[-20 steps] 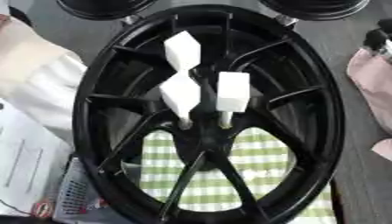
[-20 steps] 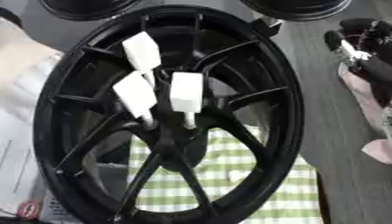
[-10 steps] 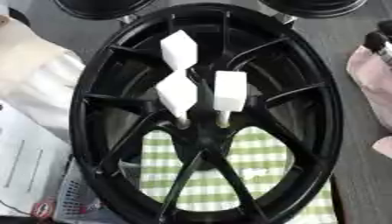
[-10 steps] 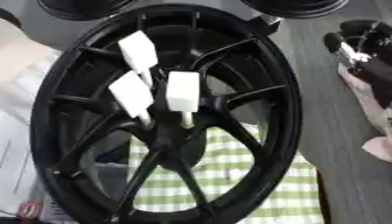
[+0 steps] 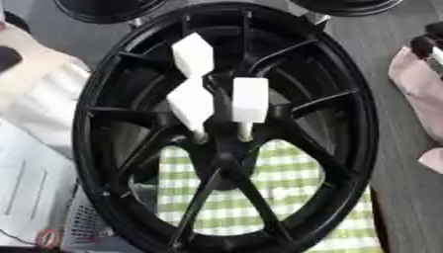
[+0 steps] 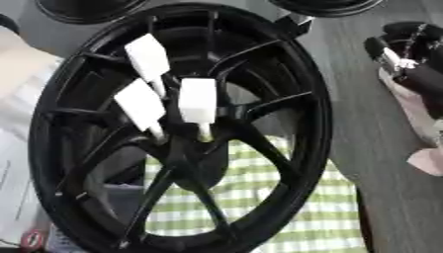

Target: Pull the pin out of the wheel hub.

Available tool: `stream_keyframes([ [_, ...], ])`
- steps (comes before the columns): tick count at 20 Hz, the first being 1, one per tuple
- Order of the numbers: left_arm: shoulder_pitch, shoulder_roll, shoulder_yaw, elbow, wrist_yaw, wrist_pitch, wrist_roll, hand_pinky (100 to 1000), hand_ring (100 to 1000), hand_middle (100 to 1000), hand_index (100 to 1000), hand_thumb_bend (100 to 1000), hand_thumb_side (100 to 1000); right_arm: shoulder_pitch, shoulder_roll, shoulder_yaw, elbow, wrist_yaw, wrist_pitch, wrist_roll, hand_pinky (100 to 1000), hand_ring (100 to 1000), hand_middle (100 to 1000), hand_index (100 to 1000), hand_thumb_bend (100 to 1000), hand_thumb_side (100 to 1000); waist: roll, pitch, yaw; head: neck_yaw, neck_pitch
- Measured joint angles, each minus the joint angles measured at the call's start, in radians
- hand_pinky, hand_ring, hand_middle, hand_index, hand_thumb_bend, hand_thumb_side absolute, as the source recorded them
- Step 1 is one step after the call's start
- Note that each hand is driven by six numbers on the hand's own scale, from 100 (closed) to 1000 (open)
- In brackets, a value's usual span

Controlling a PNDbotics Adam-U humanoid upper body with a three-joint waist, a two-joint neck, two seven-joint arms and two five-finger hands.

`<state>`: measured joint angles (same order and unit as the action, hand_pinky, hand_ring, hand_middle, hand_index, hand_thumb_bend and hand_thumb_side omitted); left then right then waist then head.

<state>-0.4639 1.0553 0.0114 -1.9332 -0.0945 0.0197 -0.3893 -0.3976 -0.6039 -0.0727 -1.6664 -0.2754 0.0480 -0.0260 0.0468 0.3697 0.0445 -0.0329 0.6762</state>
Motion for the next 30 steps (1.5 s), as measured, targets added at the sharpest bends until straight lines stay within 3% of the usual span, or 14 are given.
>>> stream_keyframes([
  [5,-0.115,0.045,-0.048,0.039,-0.003,-0.014,-0.227,824,775,679,786,558,516,0.003,-0.001,0.005,0.0,0.0,0.002,0.008,929,681,620,705,491,327,0.0,-0.01,-0.004,0.001,0.0],
  [11,-0.292,0.035,-0.127,0.089,-0.024,-0.029,-0.365,837,781,690,789,557,515,0.003,-0.005,0.011,0.003,0.001,0.002,0.015,929,681,620,705,492,328,0.0,-0.019,-0.012,0.004,0.0],
  [16,-0.413,-0.013,-0.204,0.155,-0.059,-0.049,-0.416,836,782,691,788,566,506,0.006,-0.008,0.013,0.005,0.001,0.003,0.02,929,681,620,705,494,329,0.003,-0.023,-0.019,0.013,0.0],
  [30,-0.629,-0.176,-0.363,0.342,-0.129,-0.112,-0.492,835,785,703,791,577,479,0.001,-0.008,0.025,0.006,0.01,0.006,0.035,930,680,620,705,498,330,0.015,-0.015,-0.043,0.034,-0.002],
])
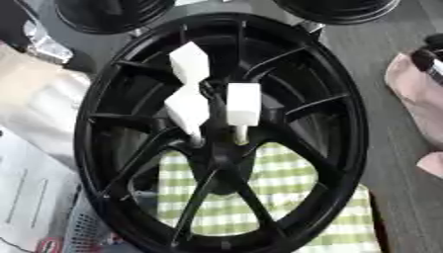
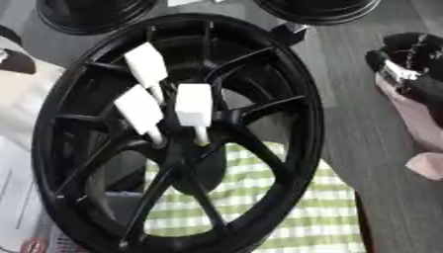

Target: Pull the pin out of the wheel hub.

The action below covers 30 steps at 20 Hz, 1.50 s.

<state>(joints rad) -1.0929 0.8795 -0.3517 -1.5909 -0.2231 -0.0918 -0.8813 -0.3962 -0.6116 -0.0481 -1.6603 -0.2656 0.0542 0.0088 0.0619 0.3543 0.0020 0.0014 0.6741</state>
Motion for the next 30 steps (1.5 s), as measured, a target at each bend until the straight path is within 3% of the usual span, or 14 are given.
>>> stream_keyframes([
  [13,-0.076,-0.088,-0.035,0.106,-0.028,-0.077,0.011,840,804,748,804,613,419,-0.018,0.0,0.012,0.0,0.005,0.003,0.014,930,677,620,705,501,331,0.011,0.031,-0.035,0.026,-0.037],
  [23,-0.096,-0.096,-0.061,0.071,0.02,-0.126,-0.011,849,825,794,820,673,363,-0.034,0.0,0.019,0.0,0.007,0.003,0.026,932,677,622,707,494,332,0.029,0.051,-0.065,0.034,-0.061],
  [30,-0.114,-0.097,-0.063,0.057,0.04,-0.131,-0.009,846,822,774,811,638,317,-0.038,0.0,0.025,0.0,0.008,0.005,0.037,933,678,623,708,490,333,0.039,0.061,-0.083,0.047,-0.07],
])
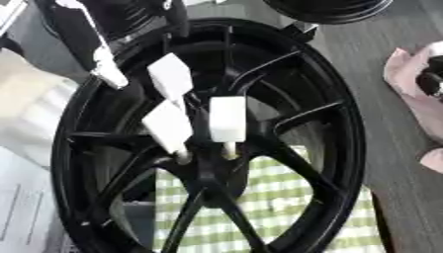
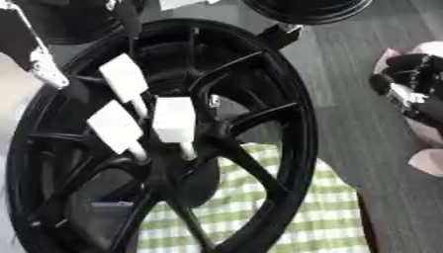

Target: Pull the pin out of the wheel hub.

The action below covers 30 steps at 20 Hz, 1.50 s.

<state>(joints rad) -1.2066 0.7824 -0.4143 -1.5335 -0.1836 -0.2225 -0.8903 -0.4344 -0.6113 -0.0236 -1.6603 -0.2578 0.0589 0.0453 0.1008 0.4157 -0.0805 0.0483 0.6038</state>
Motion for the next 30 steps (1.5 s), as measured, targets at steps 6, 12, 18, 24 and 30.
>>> stream_keyframes([
  [6,-0.006,-0.001,-0.015,0.002,0.008,0.0,0.0,843,813,745,788,594,224,-0.005,0.001,0.004,0.0,0.0,0.0,0.005,934,678,623,708,487,334,0.004,0.009,-0.008,0.008,0.0],
  [12,-0.006,-0.008,-0.04,0.02,0.008,-0.003,0.001,829,795,712,761,555,169,-0.005,0.004,0.005,0.0,0.0,-0.001,0.007,935,679,624,709,484,334,0.005,0.019,-0.011,0.013,0.0],
  [18,-0.002,-0.01,-0.062,0.031,0.019,-0.004,0.001,806,759,624,697,492,140,-0.01,0.009,0.005,0.0,0.0,-0.002,0.006,936,678,624,709,483,334,0.005,0.029,-0.012,0.02,0.0],
  [24,-0.002,-0.01,-0.066,0.03,0.034,0.004,-0.003,806,752,615,688,470,108,-0.009,0.009,0.005,0.0,0.0,-0.003,0.005,936,678,624,709,483,335,0.005,0.03,-0.011,0.021,0.0],
  [30,0.0,-0.01,-0.066,0.03,0.023,0.005,-0.005,801,747,600,675,453,107,-0.008,0.009,0.005,0.0,0.0,-0.003,0.005,937,678,624,709,482,335,0.005,0.031,-0.011,0.021,0.0],
])
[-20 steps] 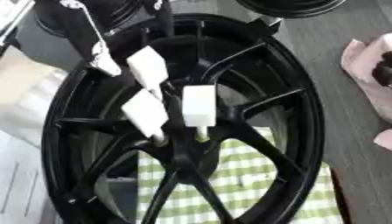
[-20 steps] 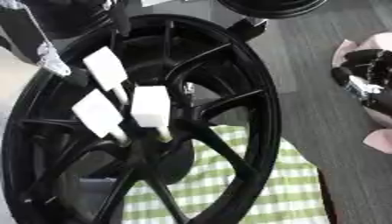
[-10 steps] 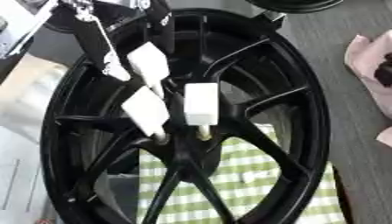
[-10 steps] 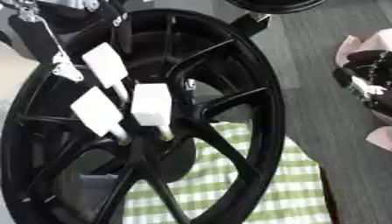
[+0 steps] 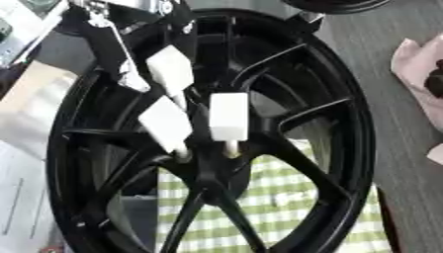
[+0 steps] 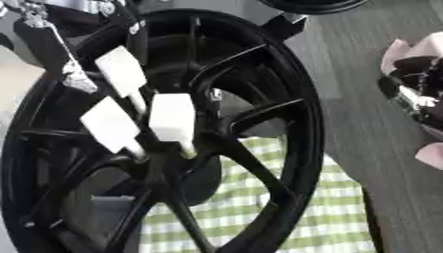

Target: Pull the pin out of the wheel hub.

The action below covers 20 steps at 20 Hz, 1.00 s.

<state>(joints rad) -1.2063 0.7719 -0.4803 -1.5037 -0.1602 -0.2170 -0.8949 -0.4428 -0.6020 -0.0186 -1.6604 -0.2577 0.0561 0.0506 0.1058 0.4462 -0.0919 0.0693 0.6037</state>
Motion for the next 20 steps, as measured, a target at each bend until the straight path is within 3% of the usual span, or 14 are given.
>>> stream_keyframes([
  [1,0.0,0.0,0.0,0.0,0.0,0.0,0.0,757,655,411,544,344,102,0.0,0.0,0.0,0.0,0.0,0.0,0.0,938,679,624,709,482,335,0.0,0.0,0.0,0.0,0.0],
  [4,0.0,0.0,0.005,0.0,0.004,0.004,-0.001,750,631,366,511,325,100,0.005,0.0,0.0,0.0,0.0,0.0,0.0,938,679,623,710,482,336,0.0,0.001,0.003,0.0,0.0],
  [13,0.0,0.001,0.073,0.001,0.019,0.026,-0.009,747,613,327,457,350,100,0.014,0.001,-0.003,0.003,0.0,0.0,0.001,939,679,623,710,480,337,-0.001,0.0,0.013,-0.005,0.003],
  [20,0.007,0.041,0.203,0.023,0.029,0.049,0.015,748,612,322,456,381,100,0.036,0.0,-0.013,0.008,0.0,-0.003,-0.001,939,679,623,710,480,338,-0.004,-0.02,0.036,-0.023,0.021],
])
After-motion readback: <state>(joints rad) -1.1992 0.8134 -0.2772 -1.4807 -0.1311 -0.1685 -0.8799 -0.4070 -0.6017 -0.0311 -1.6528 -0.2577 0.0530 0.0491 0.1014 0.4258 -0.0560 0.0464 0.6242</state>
